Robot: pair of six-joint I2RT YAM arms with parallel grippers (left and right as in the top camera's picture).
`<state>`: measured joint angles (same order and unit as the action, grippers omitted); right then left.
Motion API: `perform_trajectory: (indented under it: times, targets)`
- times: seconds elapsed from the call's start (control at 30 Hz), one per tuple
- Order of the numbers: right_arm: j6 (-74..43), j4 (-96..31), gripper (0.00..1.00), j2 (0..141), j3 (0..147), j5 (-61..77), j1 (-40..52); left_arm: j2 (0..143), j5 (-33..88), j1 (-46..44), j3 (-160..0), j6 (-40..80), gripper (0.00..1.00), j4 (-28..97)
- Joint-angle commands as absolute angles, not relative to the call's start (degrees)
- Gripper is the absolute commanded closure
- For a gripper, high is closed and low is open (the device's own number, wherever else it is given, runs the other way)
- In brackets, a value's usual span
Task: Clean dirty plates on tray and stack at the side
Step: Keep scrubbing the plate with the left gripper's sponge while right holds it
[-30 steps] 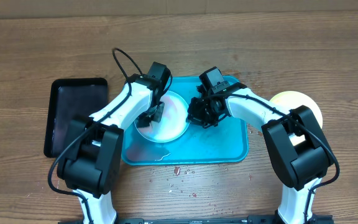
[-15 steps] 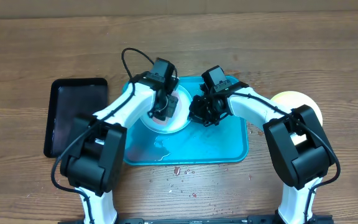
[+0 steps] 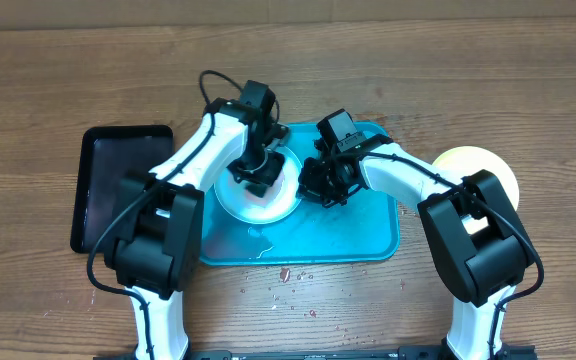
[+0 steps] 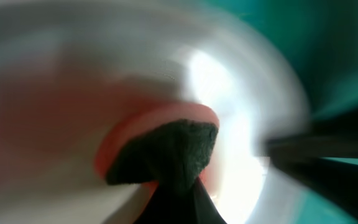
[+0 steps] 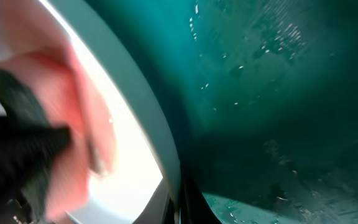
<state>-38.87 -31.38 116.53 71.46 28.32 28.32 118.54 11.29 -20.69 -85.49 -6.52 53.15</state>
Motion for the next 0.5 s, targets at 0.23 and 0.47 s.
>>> perform_trajectory:
  times: [0.23, 0.47]
  targets:
    - [-37.7, -31.8, 0.96, 117.8, 70.3, 27.8, 29.6, 119.9, 15.2, -26.2, -87.2, -6.8, 0.96, 51.1]
    - [-37.7, -32.0, 0.96, 117.8, 70.3, 27.8, 29.6, 119.9, -14.5, -24.1, -87.0, 15.1, 0.96, 46.7]
